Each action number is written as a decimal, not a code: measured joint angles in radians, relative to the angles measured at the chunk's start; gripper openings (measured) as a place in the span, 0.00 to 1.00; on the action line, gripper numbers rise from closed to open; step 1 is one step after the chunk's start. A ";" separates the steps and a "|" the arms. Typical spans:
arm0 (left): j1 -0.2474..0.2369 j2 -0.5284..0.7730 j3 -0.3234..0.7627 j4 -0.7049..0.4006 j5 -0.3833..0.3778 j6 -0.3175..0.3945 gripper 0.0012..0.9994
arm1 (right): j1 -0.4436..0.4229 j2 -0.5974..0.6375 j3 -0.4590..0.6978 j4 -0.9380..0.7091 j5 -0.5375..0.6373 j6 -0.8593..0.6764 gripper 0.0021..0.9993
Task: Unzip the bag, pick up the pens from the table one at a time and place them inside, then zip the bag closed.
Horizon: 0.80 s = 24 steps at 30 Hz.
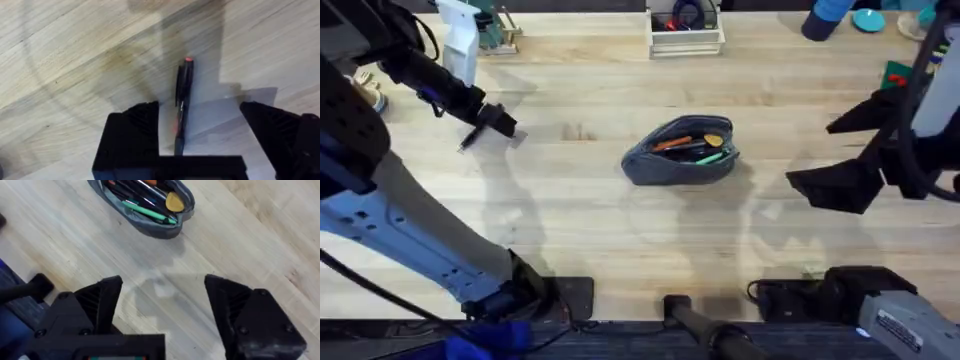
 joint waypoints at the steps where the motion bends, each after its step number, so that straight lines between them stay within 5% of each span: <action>1: 0.000 0.000 0.000 0.000 0.000 0.000 0.99 | 0.000 0.000 0.000 0.000 0.000 0.000 1.00; 21: 0.000 0.000 0.000 0.000 -0.002 -0.001 0.98 | 0.000 0.000 0.000 0.000 0.000 0.000 1.00; 24: -0.002 0.001 0.002 -0.001 0.009 0.000 0.54 | 0.000 0.000 0.000 0.000 0.000 0.000 1.00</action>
